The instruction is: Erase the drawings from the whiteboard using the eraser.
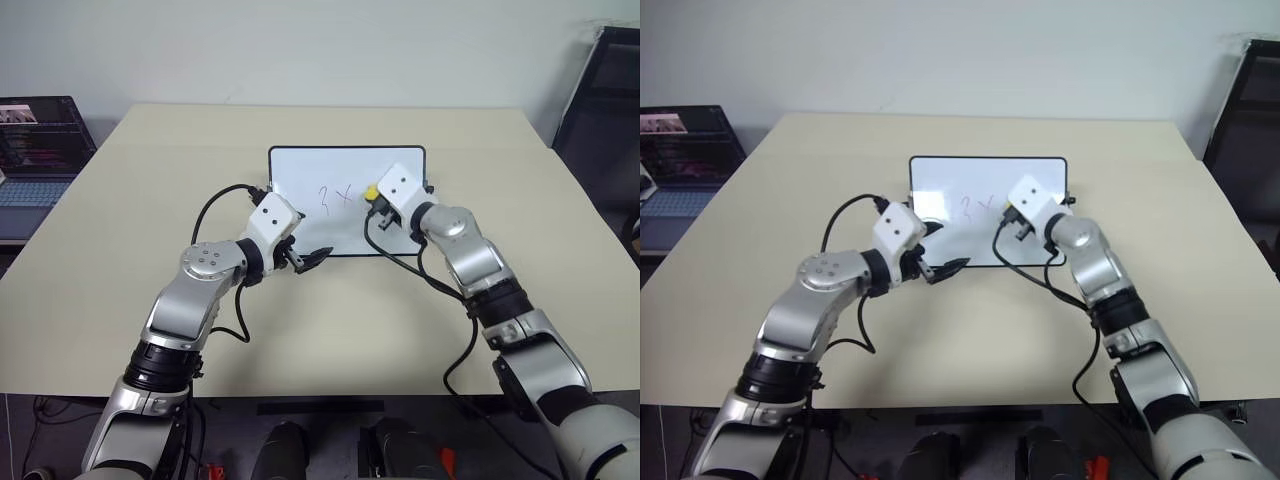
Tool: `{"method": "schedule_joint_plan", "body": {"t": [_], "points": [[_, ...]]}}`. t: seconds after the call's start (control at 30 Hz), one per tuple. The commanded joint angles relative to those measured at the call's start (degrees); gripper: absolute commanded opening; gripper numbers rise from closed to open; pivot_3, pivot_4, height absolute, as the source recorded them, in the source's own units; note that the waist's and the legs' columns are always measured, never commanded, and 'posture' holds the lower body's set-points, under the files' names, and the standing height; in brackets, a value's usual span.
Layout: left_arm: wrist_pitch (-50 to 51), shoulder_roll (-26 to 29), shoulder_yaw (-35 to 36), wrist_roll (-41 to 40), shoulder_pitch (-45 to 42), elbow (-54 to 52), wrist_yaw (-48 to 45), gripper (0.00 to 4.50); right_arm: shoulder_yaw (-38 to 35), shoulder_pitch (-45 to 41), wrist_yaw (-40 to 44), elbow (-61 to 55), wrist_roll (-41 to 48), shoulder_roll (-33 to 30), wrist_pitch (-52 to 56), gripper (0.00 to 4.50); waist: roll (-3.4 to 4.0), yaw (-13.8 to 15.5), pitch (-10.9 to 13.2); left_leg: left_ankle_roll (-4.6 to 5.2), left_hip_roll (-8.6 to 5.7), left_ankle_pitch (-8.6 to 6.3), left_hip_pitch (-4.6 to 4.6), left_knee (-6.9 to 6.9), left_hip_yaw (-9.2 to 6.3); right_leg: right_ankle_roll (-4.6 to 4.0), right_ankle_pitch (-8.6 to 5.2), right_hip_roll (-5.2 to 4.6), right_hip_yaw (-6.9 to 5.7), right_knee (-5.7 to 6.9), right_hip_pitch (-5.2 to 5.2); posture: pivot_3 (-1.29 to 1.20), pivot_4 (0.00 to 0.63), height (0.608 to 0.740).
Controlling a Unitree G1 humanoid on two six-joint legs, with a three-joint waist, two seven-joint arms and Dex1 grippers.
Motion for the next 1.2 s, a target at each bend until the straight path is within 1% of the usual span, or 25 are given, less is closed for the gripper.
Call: {"method": "schedule_joint_plan", "body": {"t": [0.03, 0.17, 0.37, 0.43, 0.53, 0.6, 0.63, 0.77, 0.93, 1.1, 1.2], "points": [[-0.43, -0.01, 0.31, -0.2, -1.08, -2.3, 0.03, 4.5, 0.57, 1.78, 1.71, -2.2, -0.8, -0.82, 3.46, 0.96, 0.0, -0.17, 0.0, 0.0, 0.01, 0.0, 0.01, 0.0, 0.01, 0.0, 0.0, 0.01, 0.0, 0.0, 0.0, 0.0, 0.15, 0.74], [-0.72, 0.13, 0.39, -0.11, -1.09, -2.01, -0.12, 4.5, -0.98, 1.27, -0.13, -4.1, -0.65, 0.32, 3.11, 0.96, 0.0, -0.36, 0.0, 0.0, 0.05, 0.01, 0.05, 0.0, 0.02, 0.01, 0.0, 0.04, 0.01, 0.02, -0.01, 0.0, 0.15, 0.74], [-0.97, -0.7, 3.45, -0.08, -0.43, -0.86, 3.61, 4.5, -6.62, 3.41, 0.11, -12.01, 5.43, 2.2, 2.55, 0.96, 0.0, -0.27, 0.03, -0.01, 0.04, 0.0, -0.07, -0.04, 0.0, 0.01, 0.0, 0.03, 0.03, -0.02, -0.12, 0.0, 0.15, 0.74], [-0.56, -1.33, 5.02, -0.6, -0.12, -0.83, 5.37, 4.5, -8.24, 5.47, 0.52, -15.32, 7.75, 2.6, 2.21, 0.96, 0.0, -0.17, 0.03, -0.01, 0.04, -0.01, -0.12, -0.05, -0.02, 0.0, 0.0, 0.02, 0.01, -0.07, -0.13, 0.0, 0.15, 0.74], [-0.71, -1.79, 7.82, -0.93, 1.77, -1.3, 7.91, 4.5, -9.36, 11.18, 1.63, -22.34, 10.22, 2.15, 1.63, 0.96, 0.0, -0.1, 0.02, -0.02, 0.05, -0.02, -0.29, -0.06, -0.09, 0.0, 0.0, 0.0, 0.01, -0.26, -0.16, 0.0, 0.15, 0.74], [-1.44, -1.66, 9.25, -0.7, 4.02, -2.14, 9.11, 4.5, -9.82, 15.6, 1.94, -26.46, 11.34, 1.75, 0.82, 0.96, 0.0, -0.16, 0.03, -0.02, 0.08, -0.03, -0.36, -0.09, -0.24, 0.0, 0.0, 0.0, 0.01, -0.39, -0.16, 0.0, 0.15, 0.74], [-1.57, -1.78, 10.13, -0.64, 5.36, -2.8, 9.94, 4.5, -10.69, 17.77, 1.76, -28.23, 12.51, 2.2, -0.4, 0.96, 0.0, -0.15, 0.02, -0.02, 0.07, -0.04, -0.37, -0.09, -0.28, 0.0, 0.0, 0.0, 0.02, -0.41, -0.17, 0.0, 0.15, 0.74], [-2.26, -3.56, 13.61, -1.79, 9.71, -4.74, 13.2, 4.5, -14.09, 24.1, 0.31, -33.77, 16.95, 3.91, 0.13, 0.96, 0.0, 0.03, 0.03, -0.03, 0.06, -0.04, -0.46, -0.06, -0.43, -0.01, 0.01, -0.03, -0.03, -0.47, -0.19, 0.0, 0.15, 0.74], [-5.03, -4.22, 14.52, -1.43, 13.31, -4.39, 14.22, 4.5, -16.67, 28.4, -0.99, -36.2, 20.79, 6.17, -0.9, 0.96, 0.0, 0.08, 0.02, -0.04, 0.05, -0.03, -0.41, -0.04, -0.48, 0.0, 0.01, -0.02, -0.07, -0.42, -0.14, 0.0, 0.15, 0.74], [-4.48, -4.67, 14.24, -1.71, 12.68, -5.34, 15.29, 4.5, -15.09, 29.67, 0.43, -34.98, 20.29, 4.12, -3.01, 0.96, 0.0, 0.16, 0.03, -0.03, 0.04, -0.03, -0.38, -0.04, -0.42, 0.01, 0.0, -0.02, -0.06, -0.43, -0.11, 0.0, 0.15, 0.74], [-2.85, -4.97, 13.55, -1.65, 11.42, -6.24, 16.24, 4.5, -13.82, 27.35, -0.54, -33.8, 18.04, 2.72, -3.19, 0.96, 0.0, 0.15, 0.03, -0.03, 0.03, -0.03, -0.38, -0.04, -0.39, 0.01, 0.0, -0.01, -0.08, -0.43, -0.11, 0.0, 0.15, 0.74]]}}
